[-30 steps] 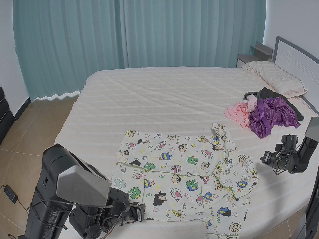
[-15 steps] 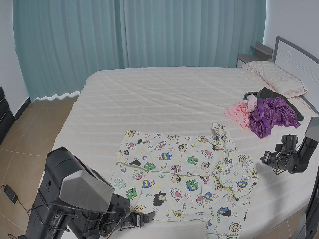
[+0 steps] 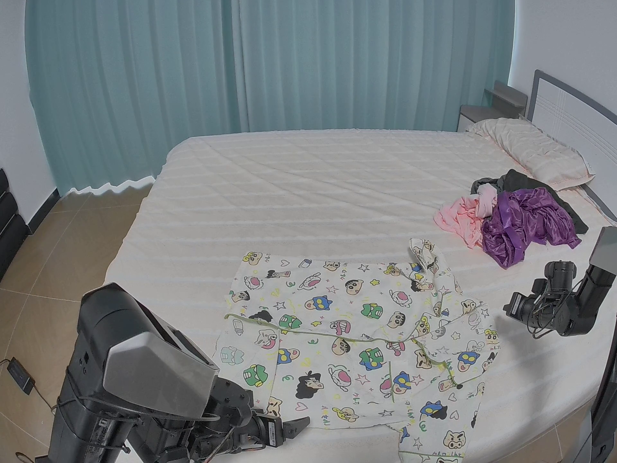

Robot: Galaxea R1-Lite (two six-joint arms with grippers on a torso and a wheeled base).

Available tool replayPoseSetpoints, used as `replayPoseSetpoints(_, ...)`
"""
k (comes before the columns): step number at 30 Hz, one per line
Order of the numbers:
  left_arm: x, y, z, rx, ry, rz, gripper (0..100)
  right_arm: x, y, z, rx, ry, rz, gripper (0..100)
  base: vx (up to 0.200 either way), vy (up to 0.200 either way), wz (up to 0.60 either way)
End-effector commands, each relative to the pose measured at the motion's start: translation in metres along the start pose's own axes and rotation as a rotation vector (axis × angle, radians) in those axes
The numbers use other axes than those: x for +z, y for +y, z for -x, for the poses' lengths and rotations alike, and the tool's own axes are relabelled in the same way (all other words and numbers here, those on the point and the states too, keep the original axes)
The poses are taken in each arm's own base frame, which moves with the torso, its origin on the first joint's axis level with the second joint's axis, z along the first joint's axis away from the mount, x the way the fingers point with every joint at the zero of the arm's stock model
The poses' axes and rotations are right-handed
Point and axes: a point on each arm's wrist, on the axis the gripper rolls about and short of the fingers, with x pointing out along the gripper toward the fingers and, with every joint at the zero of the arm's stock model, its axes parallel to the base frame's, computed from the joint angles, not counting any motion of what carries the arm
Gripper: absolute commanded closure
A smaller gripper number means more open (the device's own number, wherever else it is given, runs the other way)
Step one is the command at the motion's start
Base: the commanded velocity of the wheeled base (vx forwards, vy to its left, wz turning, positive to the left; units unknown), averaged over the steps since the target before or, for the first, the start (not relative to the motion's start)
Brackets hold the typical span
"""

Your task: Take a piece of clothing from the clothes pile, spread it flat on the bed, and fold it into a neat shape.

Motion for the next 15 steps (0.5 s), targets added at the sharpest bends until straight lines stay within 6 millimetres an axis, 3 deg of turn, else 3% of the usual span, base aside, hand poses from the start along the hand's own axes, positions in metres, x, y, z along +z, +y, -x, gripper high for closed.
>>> replayPoseSetpoints(1, 0.0030, -0.0039, 0.0008, -0.015, -0.026, -0.004, 0, -0.0008, -0.0004, -0.0004, -0.001, 0.003, 0.000, 100, 0.000, 0.000, 0.00)
replayPoseSetpoints(15, 0.0065, -0.0091, 0.0055, -0.030, -0.044, 0.046, 0, -0.0008, -0.0004, -0.0004, -0.001, 0.003, 0.000, 100, 0.000, 0.000, 0.00)
